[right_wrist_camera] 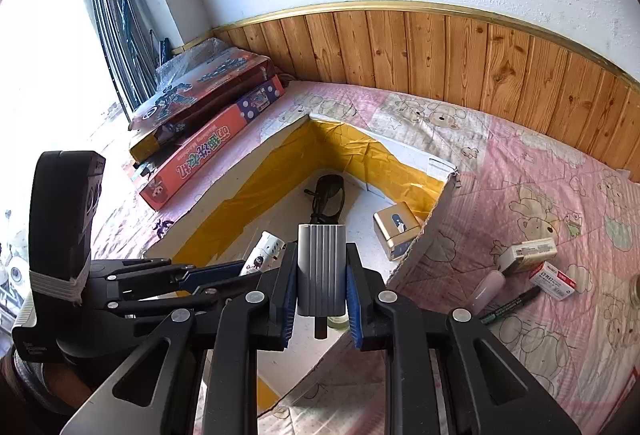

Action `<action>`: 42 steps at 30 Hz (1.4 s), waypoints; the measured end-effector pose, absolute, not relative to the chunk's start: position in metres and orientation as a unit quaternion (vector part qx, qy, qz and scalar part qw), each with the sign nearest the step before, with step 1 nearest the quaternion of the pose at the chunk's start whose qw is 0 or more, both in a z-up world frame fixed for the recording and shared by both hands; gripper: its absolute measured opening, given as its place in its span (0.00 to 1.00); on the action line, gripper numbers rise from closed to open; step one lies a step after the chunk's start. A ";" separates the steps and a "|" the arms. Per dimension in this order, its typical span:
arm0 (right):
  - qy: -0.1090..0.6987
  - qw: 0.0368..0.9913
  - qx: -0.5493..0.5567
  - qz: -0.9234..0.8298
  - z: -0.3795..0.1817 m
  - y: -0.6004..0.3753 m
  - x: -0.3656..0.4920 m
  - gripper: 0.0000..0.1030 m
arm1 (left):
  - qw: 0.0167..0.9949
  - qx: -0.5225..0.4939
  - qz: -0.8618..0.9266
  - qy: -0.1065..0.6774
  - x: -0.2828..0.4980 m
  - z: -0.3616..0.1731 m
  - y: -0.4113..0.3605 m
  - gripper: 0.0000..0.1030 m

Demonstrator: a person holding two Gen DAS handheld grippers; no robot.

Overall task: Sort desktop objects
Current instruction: 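Lower the bottle with the left tool while the right tool lowers the charger into the box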

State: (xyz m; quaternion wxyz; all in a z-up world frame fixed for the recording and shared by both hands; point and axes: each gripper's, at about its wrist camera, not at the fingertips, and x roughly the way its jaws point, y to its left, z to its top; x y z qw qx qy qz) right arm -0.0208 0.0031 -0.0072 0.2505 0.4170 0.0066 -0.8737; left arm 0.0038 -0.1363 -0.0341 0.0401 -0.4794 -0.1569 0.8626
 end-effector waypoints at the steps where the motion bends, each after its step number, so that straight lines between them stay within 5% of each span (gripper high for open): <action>1: 0.008 0.252 0.418 -0.873 -0.007 0.002 -0.022 0.22 | 0.040 -0.481 0.862 -0.155 0.003 -0.036 -0.136 0.18; 22: -0.015 0.271 0.490 -0.828 -0.040 -0.014 -0.068 0.22 | 0.073 -0.533 0.832 -0.138 -0.002 -0.068 -0.132 0.18; 42: 0.047 0.282 0.550 -0.785 -0.080 -0.033 -0.090 0.22 | 0.069 -0.583 0.794 -0.158 -0.007 -0.092 -0.135 0.18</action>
